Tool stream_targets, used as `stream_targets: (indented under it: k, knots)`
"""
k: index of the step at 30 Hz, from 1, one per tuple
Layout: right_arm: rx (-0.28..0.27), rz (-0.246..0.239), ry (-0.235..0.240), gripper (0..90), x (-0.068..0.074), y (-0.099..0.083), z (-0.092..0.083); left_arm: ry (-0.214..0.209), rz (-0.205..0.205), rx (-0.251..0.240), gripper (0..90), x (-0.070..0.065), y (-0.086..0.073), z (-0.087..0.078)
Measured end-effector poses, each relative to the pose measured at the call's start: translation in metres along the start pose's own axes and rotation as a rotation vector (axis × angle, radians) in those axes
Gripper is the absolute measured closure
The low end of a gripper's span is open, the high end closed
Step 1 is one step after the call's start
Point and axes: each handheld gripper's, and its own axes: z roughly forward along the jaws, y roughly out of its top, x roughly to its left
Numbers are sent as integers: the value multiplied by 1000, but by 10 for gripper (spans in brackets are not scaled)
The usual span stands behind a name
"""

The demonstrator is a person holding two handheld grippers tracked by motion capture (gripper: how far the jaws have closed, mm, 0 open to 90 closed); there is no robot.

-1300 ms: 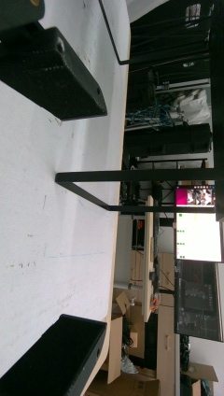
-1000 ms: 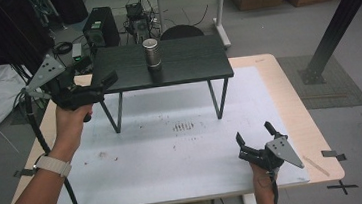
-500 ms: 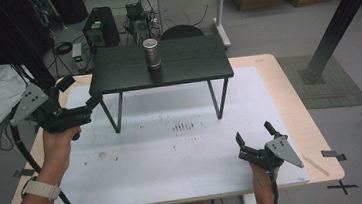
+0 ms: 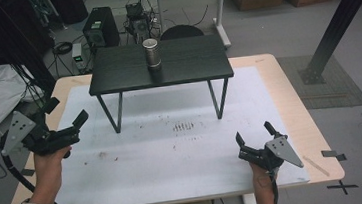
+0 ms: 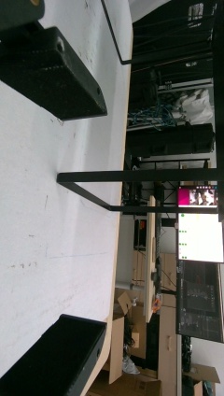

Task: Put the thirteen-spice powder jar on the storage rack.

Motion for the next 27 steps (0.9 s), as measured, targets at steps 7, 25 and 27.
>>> stream_targets:
  k: [7,25,27]
  knots:
    - [1,-2,0,1,0,0,0,33,-1,-3,3,5,-18,-13]
    - [4,-5,-1,1,0,0,0,113,10,55,4,8,-73,-33]
    - [4,-6,-1,1,0,0,0,124,13,61,4,8,-79,-35]
